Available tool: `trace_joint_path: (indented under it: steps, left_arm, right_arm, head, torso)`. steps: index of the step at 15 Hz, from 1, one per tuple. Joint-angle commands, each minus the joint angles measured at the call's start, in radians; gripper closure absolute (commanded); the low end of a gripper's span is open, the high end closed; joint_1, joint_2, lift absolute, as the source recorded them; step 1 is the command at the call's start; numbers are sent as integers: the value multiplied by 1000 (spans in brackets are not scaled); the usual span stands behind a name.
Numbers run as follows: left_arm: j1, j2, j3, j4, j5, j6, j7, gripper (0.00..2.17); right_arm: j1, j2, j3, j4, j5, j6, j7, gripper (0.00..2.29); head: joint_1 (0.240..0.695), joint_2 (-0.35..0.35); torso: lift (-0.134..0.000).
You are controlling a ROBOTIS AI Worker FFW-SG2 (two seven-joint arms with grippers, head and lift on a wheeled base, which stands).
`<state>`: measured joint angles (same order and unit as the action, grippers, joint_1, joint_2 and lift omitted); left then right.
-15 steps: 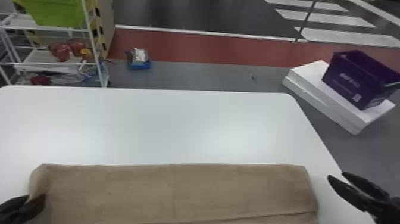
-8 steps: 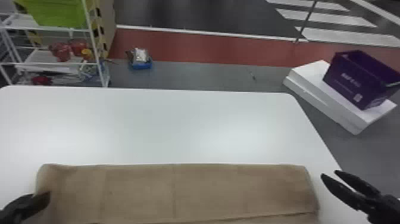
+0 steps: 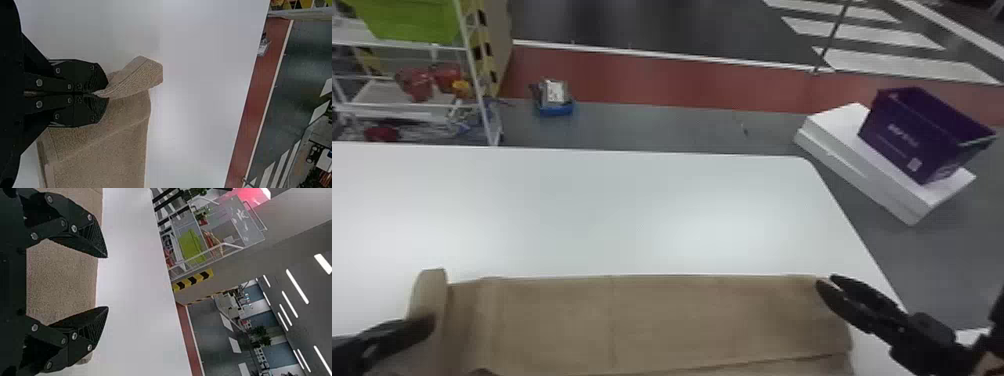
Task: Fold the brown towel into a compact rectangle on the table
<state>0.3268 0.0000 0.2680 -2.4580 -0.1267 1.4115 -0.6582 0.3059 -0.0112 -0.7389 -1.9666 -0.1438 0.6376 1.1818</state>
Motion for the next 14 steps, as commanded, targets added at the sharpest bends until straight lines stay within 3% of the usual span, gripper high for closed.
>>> trace_joint_path:
  steps: [1,7,14]
  left_arm:
    - [-22,-3,5,-13,25,33,0,1565]
    - [-58,-3,17,-79,110,160,0,1565]
    - [-72,-3,26,-116,191,160,2,1565]
  right_arm:
    - [6,-1,65,5,30,-19,-13,1939]
    - [12,-10,185,31,116,-34,-41,2010]
    - [22,-16,303,51,181,-9,-73,2010]
  head:
    - [695,-183]
    - [695,-136]
    - [695,-102]
  torso:
    - [-123]
    - [-123]
    - [-123]
